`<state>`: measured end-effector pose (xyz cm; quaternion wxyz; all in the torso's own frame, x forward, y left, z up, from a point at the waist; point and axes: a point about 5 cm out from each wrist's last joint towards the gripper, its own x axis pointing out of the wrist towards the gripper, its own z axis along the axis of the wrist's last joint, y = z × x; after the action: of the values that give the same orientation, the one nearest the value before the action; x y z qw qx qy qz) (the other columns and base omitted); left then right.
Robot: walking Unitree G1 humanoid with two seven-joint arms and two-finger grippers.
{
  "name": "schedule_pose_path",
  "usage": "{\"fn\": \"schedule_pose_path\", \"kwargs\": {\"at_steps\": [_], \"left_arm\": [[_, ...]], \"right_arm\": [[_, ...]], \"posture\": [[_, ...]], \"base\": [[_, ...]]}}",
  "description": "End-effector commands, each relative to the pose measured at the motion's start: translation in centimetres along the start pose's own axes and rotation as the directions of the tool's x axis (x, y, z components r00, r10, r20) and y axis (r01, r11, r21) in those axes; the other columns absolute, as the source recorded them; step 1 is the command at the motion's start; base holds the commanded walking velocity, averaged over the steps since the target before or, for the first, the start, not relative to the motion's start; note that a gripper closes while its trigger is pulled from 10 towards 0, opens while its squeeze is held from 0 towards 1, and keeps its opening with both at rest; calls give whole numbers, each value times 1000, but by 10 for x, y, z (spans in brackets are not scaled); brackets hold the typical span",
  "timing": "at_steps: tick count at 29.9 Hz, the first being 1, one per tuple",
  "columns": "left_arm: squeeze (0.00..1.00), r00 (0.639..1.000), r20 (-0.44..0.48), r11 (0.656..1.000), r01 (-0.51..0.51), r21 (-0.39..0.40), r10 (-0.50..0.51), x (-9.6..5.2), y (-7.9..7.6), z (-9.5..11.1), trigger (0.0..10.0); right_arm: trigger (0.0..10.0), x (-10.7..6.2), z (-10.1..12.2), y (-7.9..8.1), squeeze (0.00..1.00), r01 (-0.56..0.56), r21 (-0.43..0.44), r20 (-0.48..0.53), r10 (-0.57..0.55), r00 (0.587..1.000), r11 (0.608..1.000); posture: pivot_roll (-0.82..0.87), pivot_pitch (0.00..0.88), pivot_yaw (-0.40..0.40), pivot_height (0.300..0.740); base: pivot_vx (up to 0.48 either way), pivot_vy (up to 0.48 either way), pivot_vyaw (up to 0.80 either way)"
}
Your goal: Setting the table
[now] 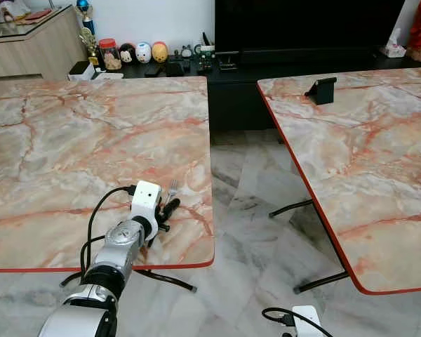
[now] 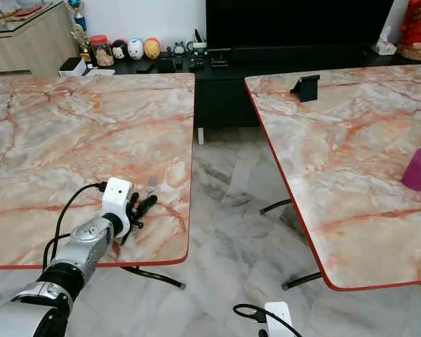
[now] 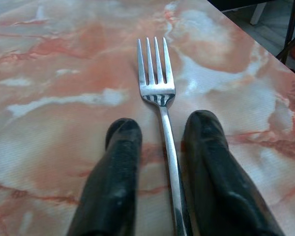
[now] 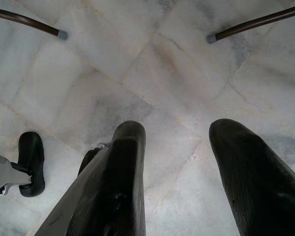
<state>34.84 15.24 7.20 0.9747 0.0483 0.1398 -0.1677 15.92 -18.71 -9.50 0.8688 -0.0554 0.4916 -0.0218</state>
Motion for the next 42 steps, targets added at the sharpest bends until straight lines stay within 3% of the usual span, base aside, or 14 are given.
{"fn": "schedule_pose_path", "kwargs": {"at_steps": [1, 27, 32, 35, 36, 37, 38, 42], "left_arm": [[0, 997, -78, 1000, 22, -17, -23, -4, -3, -18, 0], [0, 1000, -30, 1000, 1, -19, -2, -5, 3, -11, 0], [0, 997, 55, 998, -56, -32, 58, -8, 8, -2, 0], [0, 977, 158, 989, -133, -62, 142, -13, 14, 8, 0], [0, 960, 209, 981, -172, -88, 187, -18, 17, 12, 6784], [0, 955, 219, 979, -182, -95, 199, -19, 18, 13, 6784], [0, 948, 239, 977, -191, -100, 210, -22, 19, 13, 10000], [0, 918, 294, 964, -240, -119, 265, -35, 24, 14, 10000]], "right_arm": [[10000, 0, 0, 1, 0, -5, -14, -1, 5, 1000, 1000], [10000, 0, 1, 2, 0, -5, -13, 0, 5, 1000, 1000], [10000, 0, 1, 1, 0, -2, -13, 2, 2, 1000, 1000], [10000, 0, 1, 1, 0, 0, -14, 2, 0, 1000, 1000], [10000, 0, 0, 1, 0, 0, -14, 2, 0, 1000, 1000], [10000, 0, 0, 1, 0, 0, -13, 2, 0, 1000, 1000], [10000, 0, 0, 1, 0, 0, -14, 2, 0, 1000, 1000], [10000, 0, 0, 0, 0, 0, -18, 2, 0, 1000, 1000]], "posture": [[-21, 0, 29, 707], [-16, 0, 30, 707], [-17, 0, 30, 707], [-17, 0, 29, 707], [-17, 0, 29, 707], [-17, 0, 29, 707], [-15, 0, 28, 707], [-12, 0, 24, 707]], "base": [[0, 0, 0], [0, 0, 0], [0, 0, 0], [0, 0, 0], [0, 0, 0], [0, 0, 0], [0, 0, 0], [0, 0, 0]]}}
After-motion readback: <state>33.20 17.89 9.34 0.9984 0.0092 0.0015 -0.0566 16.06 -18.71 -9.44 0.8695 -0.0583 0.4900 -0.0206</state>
